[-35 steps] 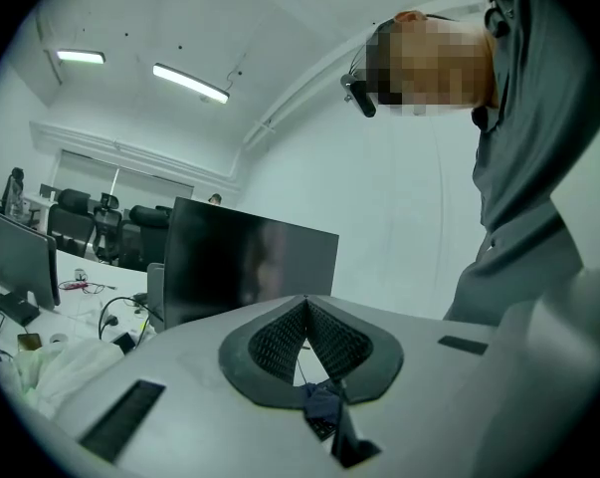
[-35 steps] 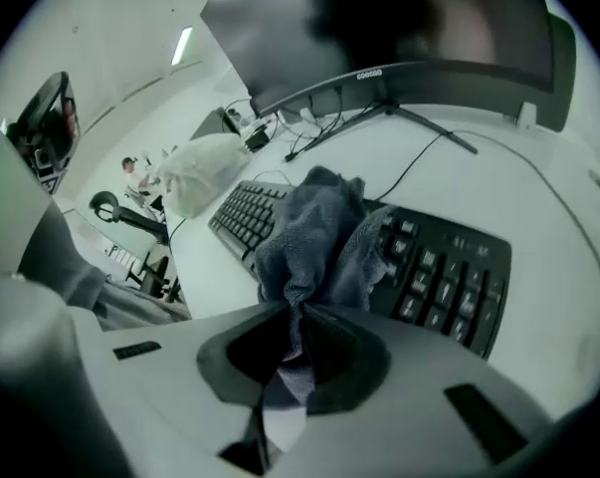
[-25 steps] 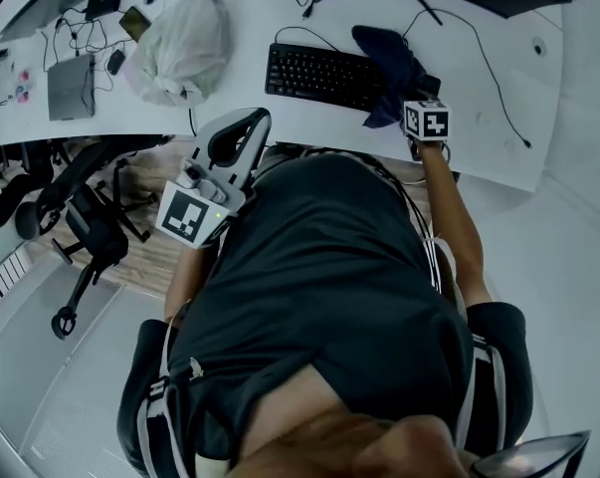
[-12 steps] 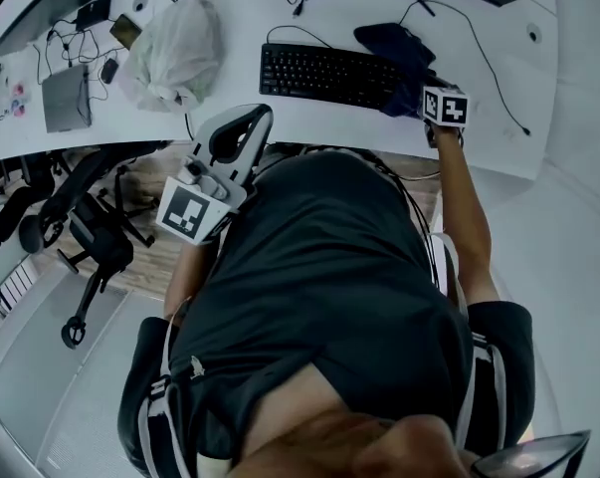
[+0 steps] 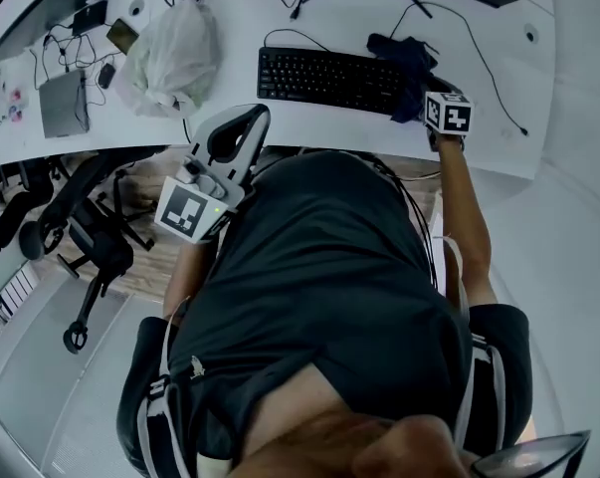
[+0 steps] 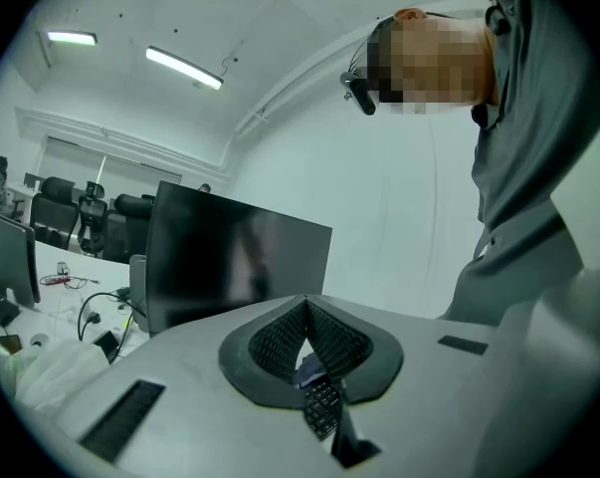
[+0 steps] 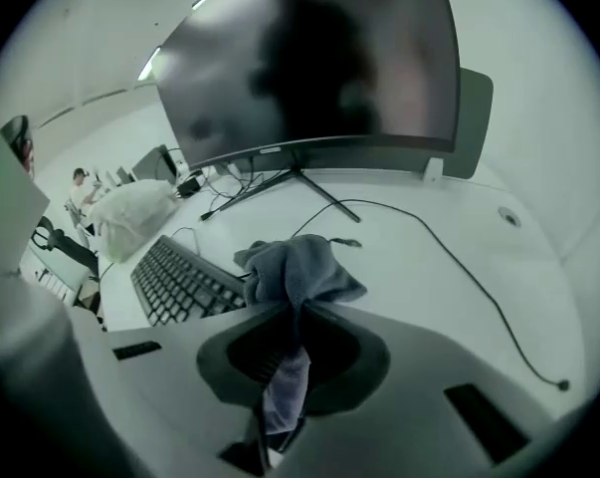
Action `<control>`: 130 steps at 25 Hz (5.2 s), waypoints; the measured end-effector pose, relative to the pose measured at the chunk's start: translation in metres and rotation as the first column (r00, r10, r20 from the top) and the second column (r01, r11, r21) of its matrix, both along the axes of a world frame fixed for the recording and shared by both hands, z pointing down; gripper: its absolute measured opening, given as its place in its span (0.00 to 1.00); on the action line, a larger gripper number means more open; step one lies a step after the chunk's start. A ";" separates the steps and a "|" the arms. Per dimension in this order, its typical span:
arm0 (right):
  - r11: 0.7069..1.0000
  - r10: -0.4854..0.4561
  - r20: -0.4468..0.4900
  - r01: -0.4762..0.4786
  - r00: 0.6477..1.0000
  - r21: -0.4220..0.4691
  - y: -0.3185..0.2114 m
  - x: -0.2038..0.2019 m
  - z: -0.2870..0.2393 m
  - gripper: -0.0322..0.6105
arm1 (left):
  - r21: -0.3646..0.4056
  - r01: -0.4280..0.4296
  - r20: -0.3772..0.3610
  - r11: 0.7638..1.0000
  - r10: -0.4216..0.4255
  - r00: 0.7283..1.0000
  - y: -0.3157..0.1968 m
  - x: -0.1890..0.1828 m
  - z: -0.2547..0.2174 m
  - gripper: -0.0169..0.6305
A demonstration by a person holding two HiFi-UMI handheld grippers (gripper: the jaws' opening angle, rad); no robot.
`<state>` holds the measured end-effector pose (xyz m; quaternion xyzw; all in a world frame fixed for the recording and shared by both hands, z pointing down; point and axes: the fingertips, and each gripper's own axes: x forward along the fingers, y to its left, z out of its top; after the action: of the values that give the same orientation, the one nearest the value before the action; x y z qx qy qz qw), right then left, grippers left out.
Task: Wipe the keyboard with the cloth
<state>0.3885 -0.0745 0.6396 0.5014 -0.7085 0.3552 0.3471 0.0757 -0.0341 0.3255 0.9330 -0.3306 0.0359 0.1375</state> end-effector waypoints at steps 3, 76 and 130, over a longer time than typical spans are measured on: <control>0.998 0.037 -0.030 -0.039 0.999 -0.056 0.000 0.020 0.016 0.10 | 0.016 -0.013 0.002 1.000 0.013 1.000 -0.002 0.006 -0.004 0.03; 0.984 0.046 0.243 -0.086 0.969 0.157 0.002 -0.197 -0.111 0.32 | -0.010 0.109 -0.133 0.994 -0.109 0.985 -0.008 -0.179 0.020 0.03; 0.962 -0.179 0.305 0.102 0.935 0.253 -0.010 -0.261 -0.125 0.10 | -0.101 0.191 -0.139 0.976 -0.204 0.969 0.005 -0.172 0.032 0.03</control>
<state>0.1275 -0.0842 0.5151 0.4210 -0.8268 0.3215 0.1890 -0.0967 -0.0294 0.3575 0.8885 -0.4090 -0.0335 0.2051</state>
